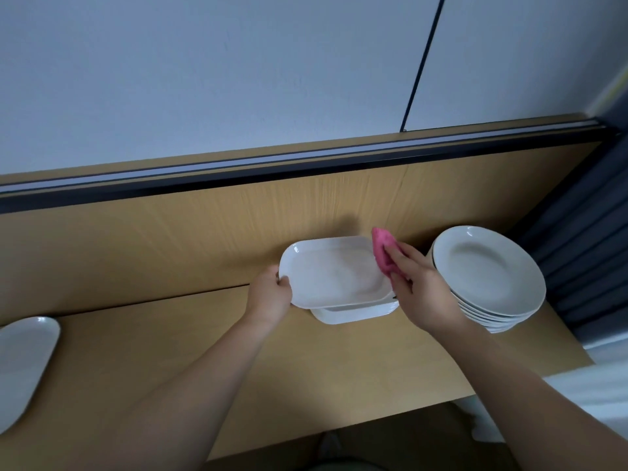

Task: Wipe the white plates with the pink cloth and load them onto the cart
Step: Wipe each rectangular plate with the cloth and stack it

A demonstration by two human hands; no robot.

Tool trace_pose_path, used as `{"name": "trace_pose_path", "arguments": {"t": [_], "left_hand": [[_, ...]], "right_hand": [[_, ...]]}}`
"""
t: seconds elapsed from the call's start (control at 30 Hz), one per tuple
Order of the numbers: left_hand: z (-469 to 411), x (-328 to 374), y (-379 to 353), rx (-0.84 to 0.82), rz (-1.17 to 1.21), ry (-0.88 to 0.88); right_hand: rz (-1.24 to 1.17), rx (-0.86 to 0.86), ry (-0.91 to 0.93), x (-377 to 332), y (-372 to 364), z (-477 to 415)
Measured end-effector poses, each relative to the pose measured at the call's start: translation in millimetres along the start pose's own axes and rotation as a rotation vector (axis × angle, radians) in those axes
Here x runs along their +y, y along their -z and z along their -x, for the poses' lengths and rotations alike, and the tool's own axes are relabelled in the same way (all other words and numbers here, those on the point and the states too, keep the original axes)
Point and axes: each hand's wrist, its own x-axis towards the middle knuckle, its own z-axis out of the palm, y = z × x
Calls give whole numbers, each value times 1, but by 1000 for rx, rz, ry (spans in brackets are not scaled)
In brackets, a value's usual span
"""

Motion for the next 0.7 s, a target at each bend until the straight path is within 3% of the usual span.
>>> {"name": "trace_pose_path", "arguments": {"t": [0.33, 0.7], "left_hand": [[30, -90, 83, 111, -64, 119], [44, -177, 135, 96, -32, 270]], "right_hand": [[-43, -137, 120, -54, -69, -4], [0, -201, 77, -113, -153, 13]]}}
